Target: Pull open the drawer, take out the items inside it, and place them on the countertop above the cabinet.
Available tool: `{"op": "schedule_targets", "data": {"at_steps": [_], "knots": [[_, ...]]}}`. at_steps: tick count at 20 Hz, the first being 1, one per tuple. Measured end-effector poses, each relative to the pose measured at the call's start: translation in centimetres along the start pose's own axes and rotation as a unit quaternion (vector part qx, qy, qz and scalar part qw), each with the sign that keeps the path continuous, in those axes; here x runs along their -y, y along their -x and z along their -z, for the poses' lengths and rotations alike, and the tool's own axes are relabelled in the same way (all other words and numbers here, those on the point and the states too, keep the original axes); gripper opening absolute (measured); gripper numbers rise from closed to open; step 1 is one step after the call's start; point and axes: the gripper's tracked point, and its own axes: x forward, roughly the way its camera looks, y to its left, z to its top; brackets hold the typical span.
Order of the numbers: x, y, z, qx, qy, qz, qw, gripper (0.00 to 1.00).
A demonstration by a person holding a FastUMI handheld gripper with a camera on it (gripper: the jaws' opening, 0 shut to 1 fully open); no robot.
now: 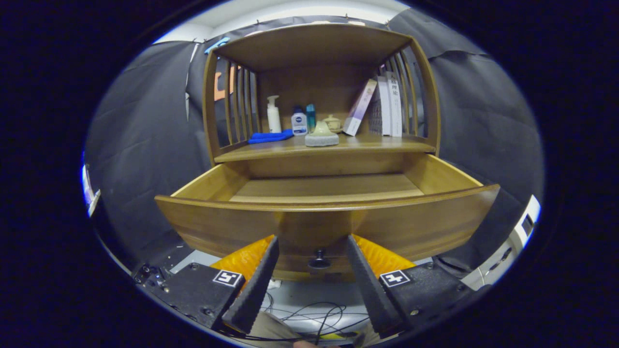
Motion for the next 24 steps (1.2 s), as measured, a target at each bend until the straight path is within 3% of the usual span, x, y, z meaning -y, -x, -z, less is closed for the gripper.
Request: {"op": "schedule_targets", "data": {"at_steps": [5,17,24], "knots": [[0.5,-0.9,-0.3,0.013,0.011,0.034,0.999,0.89],[0.6,-5.5,-2.8,0.024,0.024,0.036,0.999,0.87],[0.6,-9.6,-3.9,-0.001,-0.014,0.03,0.999,0.88]]}}
